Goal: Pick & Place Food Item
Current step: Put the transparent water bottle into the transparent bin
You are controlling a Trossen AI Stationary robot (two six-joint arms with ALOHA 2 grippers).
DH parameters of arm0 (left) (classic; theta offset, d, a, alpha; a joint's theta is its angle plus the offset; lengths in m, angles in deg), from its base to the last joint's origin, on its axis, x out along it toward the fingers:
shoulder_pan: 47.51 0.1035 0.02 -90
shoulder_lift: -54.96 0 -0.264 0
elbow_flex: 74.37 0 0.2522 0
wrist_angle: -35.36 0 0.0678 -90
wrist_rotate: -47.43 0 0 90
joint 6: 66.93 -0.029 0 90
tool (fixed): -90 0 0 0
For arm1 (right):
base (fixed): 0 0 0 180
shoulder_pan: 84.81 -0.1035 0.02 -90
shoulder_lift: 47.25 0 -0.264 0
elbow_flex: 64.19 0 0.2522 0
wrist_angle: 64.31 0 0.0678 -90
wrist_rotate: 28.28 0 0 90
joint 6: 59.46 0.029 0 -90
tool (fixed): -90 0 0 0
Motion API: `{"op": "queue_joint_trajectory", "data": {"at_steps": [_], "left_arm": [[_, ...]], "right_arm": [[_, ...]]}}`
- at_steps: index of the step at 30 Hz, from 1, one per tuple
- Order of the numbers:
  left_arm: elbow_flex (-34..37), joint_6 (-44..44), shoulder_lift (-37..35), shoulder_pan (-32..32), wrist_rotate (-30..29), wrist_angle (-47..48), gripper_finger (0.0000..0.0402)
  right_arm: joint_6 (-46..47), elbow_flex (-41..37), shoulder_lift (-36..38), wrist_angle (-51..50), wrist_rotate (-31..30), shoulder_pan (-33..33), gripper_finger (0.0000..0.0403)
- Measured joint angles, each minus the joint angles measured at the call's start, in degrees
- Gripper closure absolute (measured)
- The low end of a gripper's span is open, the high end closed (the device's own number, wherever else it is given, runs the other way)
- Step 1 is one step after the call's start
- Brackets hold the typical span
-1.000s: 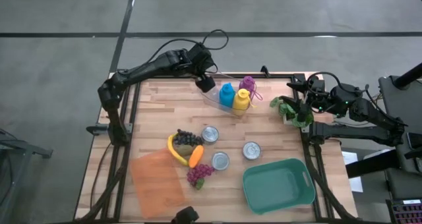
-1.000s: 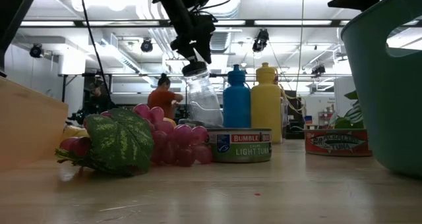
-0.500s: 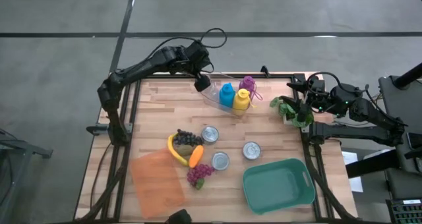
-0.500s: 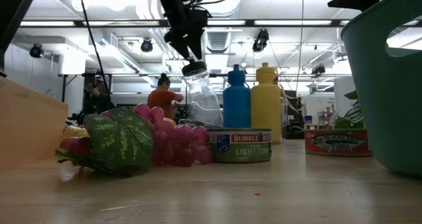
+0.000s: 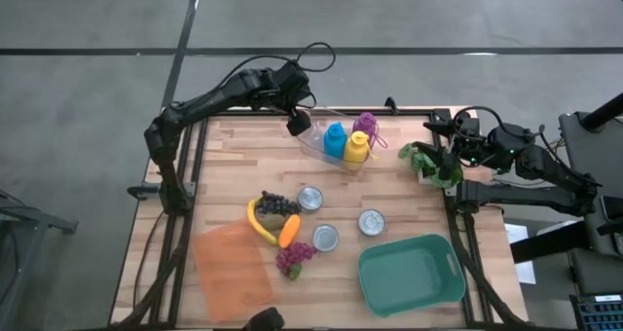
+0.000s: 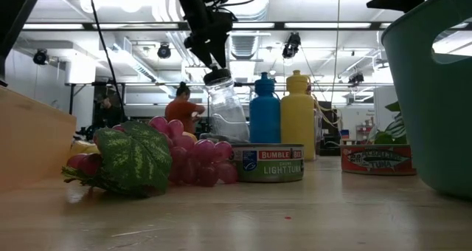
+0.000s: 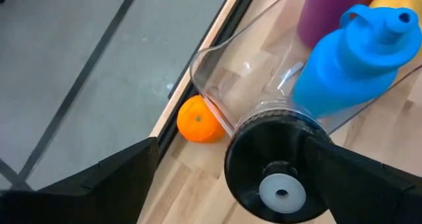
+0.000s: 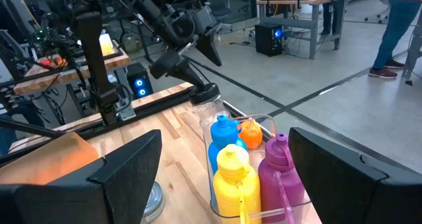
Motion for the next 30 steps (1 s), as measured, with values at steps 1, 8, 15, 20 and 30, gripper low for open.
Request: {"op": "queue_joint_trajectory", "data": {"at_steps": [1,8,15,20,30], "left_arm": [[0.0,-0.18,0.03,0.0,0.0,-0.04,0.0018],[0.04,-0.18,0.09,0.02,0.01,-0.5,0.0018],[0.09,-0.15,0.1,0.02,0.0,-0.71,0.0018],[2.21,0.07,0.0,0.0,0.05,-3.2,0.0018],[2.92,0.04,-0.02,0.0,0.39,-5.03,0.0018]], "right_arm": [[0.0,0.0,-0.02,0.01,0.01,-0.01,0.0074],[0.0,0.0,-0.01,0.0,0.0,-0.01,0.0074],[0.0,-0.01,-0.02,0.0,0.0,-0.02,0.0074],[0.0,0.0,0.0,0.01,0.01,-0.02,0.0074],[0.0,0.0,-0.02,0.01,0.01,-0.02,0.0074]]}}
